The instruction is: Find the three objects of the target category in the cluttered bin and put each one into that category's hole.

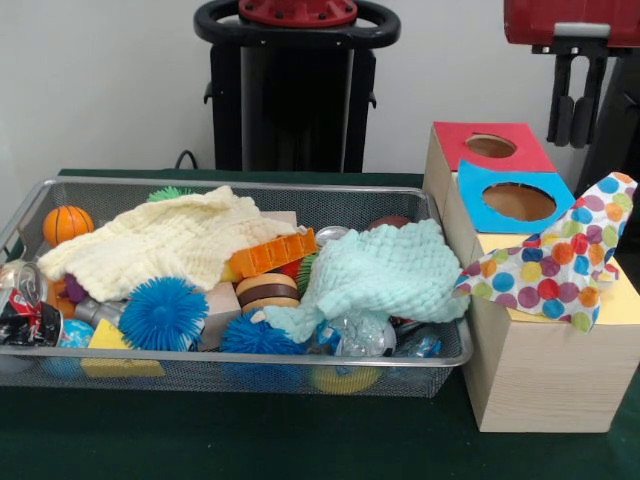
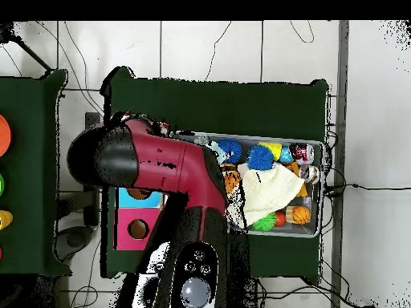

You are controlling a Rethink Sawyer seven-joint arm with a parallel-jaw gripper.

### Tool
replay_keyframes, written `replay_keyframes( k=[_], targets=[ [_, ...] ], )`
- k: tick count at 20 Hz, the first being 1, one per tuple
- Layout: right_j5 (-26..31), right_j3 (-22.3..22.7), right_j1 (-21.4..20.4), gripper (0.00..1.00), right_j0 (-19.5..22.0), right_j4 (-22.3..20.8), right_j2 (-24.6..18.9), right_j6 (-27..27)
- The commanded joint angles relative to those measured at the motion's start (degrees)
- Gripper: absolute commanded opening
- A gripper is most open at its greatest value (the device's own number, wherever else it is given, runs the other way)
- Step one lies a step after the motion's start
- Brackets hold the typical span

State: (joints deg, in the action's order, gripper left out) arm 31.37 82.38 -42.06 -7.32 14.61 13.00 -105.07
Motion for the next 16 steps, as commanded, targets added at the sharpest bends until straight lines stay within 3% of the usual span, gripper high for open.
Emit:
replay_keyframes(
  k=[1,7,12,16],
  targets=[
    [15.01,-0.6,-4.51,0.0,4.68,-8.6,-7.74,15.04],
    [15.1,2.78,-8.3,0.0,5.43,-11.04,-10.21,13.84],
    [11.54,4.67,-7.62,0.0,6.25,-12.35,-12.36,9.71],
    [10.96,2.56,-5.98,0.0,6.82,-13.39,-13.68,7.96]
  ],
)
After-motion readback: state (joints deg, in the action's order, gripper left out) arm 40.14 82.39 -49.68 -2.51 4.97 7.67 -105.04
